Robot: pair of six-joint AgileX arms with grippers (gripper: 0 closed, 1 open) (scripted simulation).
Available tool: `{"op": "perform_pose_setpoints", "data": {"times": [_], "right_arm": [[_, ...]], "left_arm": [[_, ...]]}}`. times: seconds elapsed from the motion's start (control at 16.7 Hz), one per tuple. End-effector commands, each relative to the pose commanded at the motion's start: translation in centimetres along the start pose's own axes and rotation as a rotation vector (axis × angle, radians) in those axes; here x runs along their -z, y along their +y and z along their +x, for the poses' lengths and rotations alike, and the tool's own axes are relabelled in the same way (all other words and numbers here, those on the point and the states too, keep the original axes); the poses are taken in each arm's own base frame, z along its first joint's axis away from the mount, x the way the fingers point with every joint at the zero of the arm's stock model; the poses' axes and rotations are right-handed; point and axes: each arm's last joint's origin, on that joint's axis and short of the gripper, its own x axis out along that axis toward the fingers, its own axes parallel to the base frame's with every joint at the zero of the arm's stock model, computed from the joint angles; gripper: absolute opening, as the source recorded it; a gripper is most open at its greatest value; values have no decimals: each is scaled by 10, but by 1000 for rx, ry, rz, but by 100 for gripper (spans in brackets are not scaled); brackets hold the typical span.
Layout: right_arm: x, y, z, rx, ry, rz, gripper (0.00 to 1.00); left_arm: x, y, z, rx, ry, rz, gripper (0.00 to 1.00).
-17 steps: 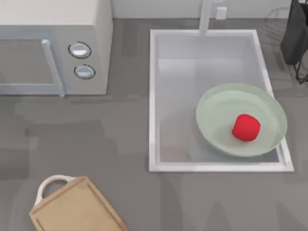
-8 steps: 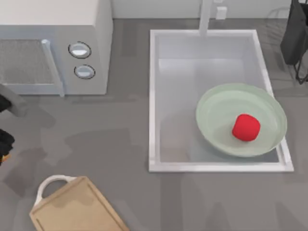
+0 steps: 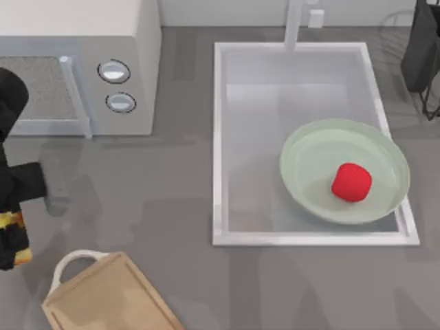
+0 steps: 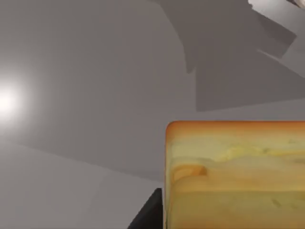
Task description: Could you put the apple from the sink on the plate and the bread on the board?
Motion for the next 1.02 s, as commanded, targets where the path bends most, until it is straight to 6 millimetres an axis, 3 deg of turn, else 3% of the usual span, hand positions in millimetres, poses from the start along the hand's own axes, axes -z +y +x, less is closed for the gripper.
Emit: {"op": "perform_pose_setpoints", "data": {"times": [1.02], "right_arm": [[0, 0, 0, 0, 0, 0, 100]], "left_arm": [[-36, -54, 3, -57, 3, 920, 0]]}}
